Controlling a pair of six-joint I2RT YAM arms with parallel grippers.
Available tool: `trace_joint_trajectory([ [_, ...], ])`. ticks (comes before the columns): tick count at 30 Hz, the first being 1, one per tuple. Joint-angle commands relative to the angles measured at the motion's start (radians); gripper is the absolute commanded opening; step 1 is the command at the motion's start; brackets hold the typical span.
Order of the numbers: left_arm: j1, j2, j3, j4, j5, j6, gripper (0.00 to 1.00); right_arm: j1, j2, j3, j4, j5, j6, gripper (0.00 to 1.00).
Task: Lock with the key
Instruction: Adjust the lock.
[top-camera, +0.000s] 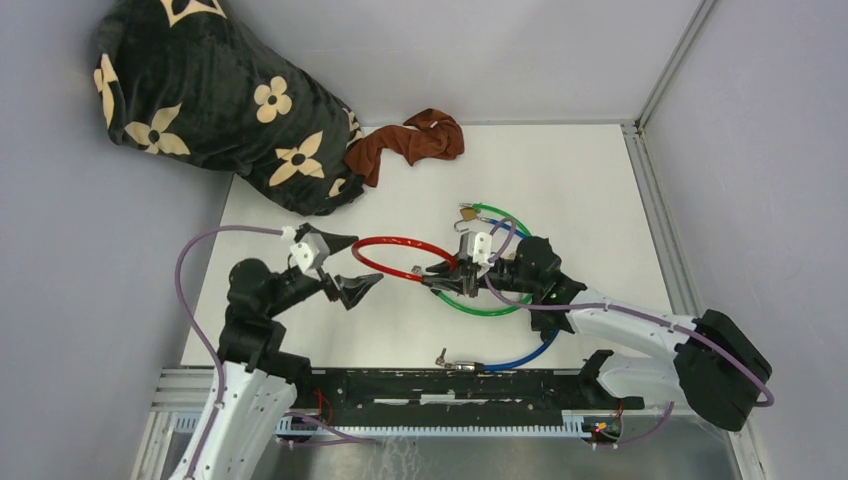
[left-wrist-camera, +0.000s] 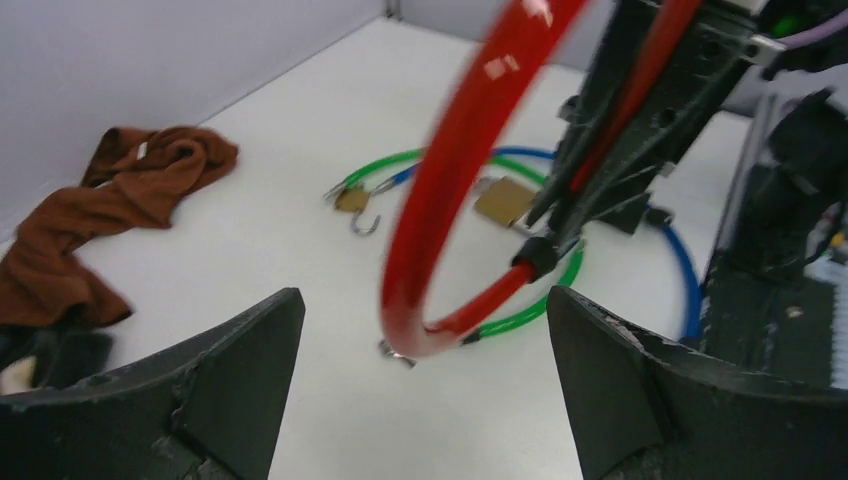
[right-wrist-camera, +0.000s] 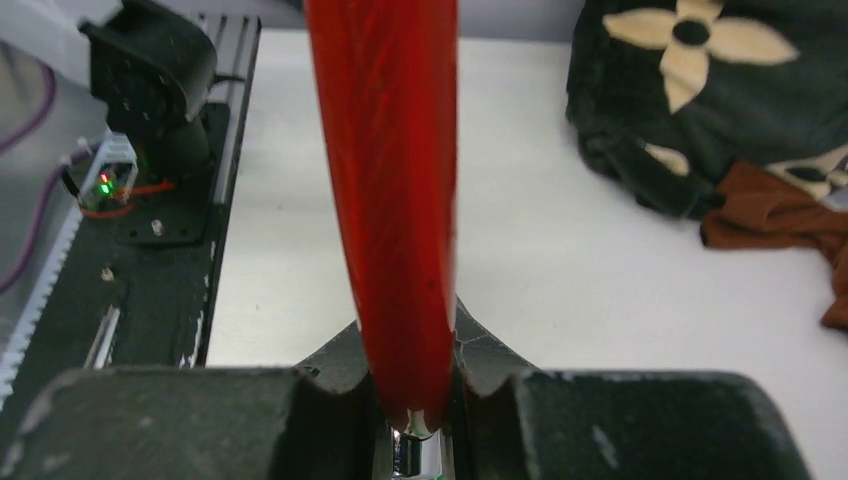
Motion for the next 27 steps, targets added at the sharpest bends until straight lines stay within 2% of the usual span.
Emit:
trace_joint_trajectory([
  [1,0.004,-0.139,-0.188,0.339,0.158,-0.365,0.94,0.004,-0.072,0.141,0.017,-0.065,0.08,0.0],
  [3,0.002,-0.19,-0.319,0.643,0.155,-0.576,0.94,0.033,-0.073,0.184,0.016,-0.064,0.094,0.0],
  [4,-0.004,-0.196,-0.336,0.686,0.135,-0.607,0.95,0.051,-0.067,0.205,0.011,-0.064,0.094,0.0],
  [7,-0.043,-0.132,-0.328,0.726,0.157,-0.615,0.96,0.111,-0.037,0.286,-0.011,-0.065,0.091,0.0],
  [9,-0.072,-0.102,-0.334,0.821,0.161,-0.674,0.97,0.142,-0.018,0.327,0.0,-0.064,0.095,0.0],
  [14,-0.12,-0.12,-0.335,0.852,0.123,-0.683,0.98,0.195,0.035,0.401,0.003,-0.038,0.087,0.0],
  [21,-0.137,-0.147,-0.343,0.886,0.102,-0.729,0.91,0.229,0.089,0.44,0.033,-0.009,0.098,0.0],
  [23,-0.14,-0.158,-0.347,0.884,0.105,-0.725,0.82,0.231,0.097,0.447,0.047,-0.004,0.104,0.0],
  [24,-0.139,-0.164,-0.348,0.88,0.097,-0.73,0.74,0.233,0.099,0.451,0.048,-0.003,0.104,0.0],
  [27,-0.14,-0.173,-0.356,0.872,0.083,-0.746,0.35,0.236,0.105,0.457,0.046,0.002,0.104,0.0],
])
